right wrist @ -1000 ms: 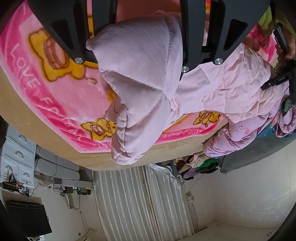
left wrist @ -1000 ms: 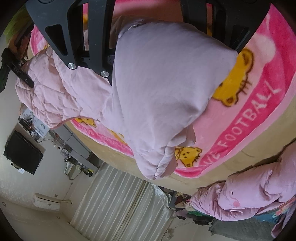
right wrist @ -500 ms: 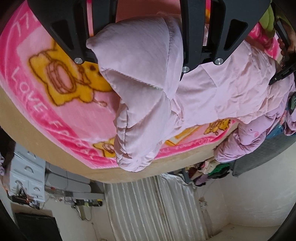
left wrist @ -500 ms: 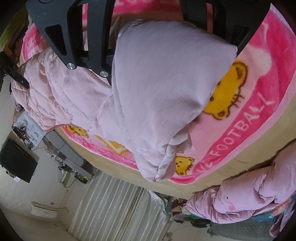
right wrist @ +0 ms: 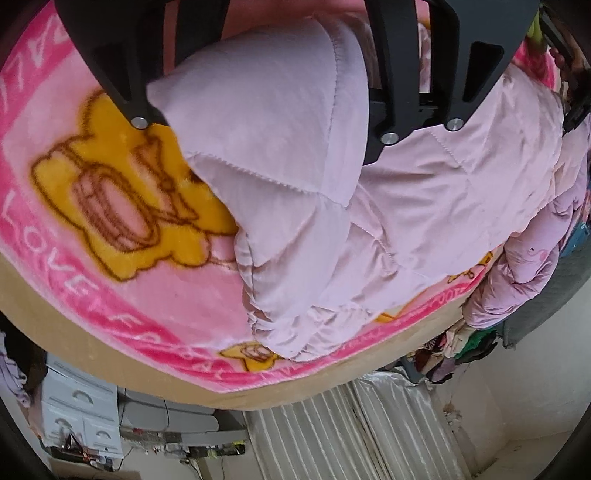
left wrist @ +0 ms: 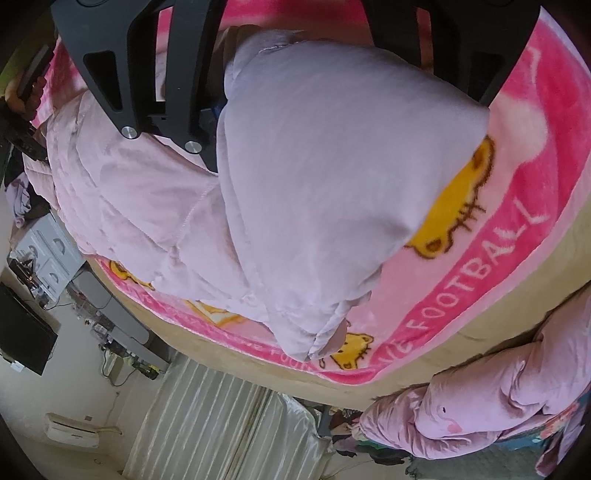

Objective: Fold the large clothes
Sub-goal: 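Lay the folded end down and open the right tool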

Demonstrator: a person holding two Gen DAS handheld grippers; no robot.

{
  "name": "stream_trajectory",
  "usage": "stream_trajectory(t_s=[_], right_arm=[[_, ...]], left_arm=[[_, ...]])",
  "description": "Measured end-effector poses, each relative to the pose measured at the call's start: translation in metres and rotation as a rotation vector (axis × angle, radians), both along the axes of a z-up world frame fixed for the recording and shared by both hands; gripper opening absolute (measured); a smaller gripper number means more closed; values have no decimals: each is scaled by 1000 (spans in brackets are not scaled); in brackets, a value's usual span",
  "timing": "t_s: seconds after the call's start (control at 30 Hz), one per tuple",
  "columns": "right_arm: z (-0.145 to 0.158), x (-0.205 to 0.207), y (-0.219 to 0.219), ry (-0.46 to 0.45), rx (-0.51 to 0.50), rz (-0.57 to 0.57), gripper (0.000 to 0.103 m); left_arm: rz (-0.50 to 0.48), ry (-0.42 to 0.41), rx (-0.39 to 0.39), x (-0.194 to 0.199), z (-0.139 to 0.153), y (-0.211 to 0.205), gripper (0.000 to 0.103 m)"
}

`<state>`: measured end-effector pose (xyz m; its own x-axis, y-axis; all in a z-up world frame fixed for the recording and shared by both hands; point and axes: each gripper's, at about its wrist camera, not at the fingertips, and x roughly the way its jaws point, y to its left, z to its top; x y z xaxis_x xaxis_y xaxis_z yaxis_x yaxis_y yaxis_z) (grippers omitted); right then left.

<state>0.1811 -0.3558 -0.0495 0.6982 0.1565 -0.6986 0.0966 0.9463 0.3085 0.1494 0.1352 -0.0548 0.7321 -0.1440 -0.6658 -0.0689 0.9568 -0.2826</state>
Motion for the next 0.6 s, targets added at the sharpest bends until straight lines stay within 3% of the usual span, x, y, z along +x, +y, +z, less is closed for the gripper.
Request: stream_trajectory(t_s=[0.1, 0.27, 0.37, 0.47, 0.6], right_arm=[[-5, 1, -5, 20, 27, -12, 61], [-8, -1, -20, 64, 75, -52, 88], [-7, -6, -25, 80, 74, -71, 97], [-2, -13, -33, 74, 66, -78, 98], [16, -26, -34, 43, 13, -97, 99]], left_arm=[[5, 4, -3, -1, -1, 0, 47], [12, 17, -12, -4, -1, 0, 49], [24, 27, -11, -7, 0, 1, 56], [50, 34, 25, -13, 2, 0, 73], [82, 29, 68, -22, 11, 1, 87]])
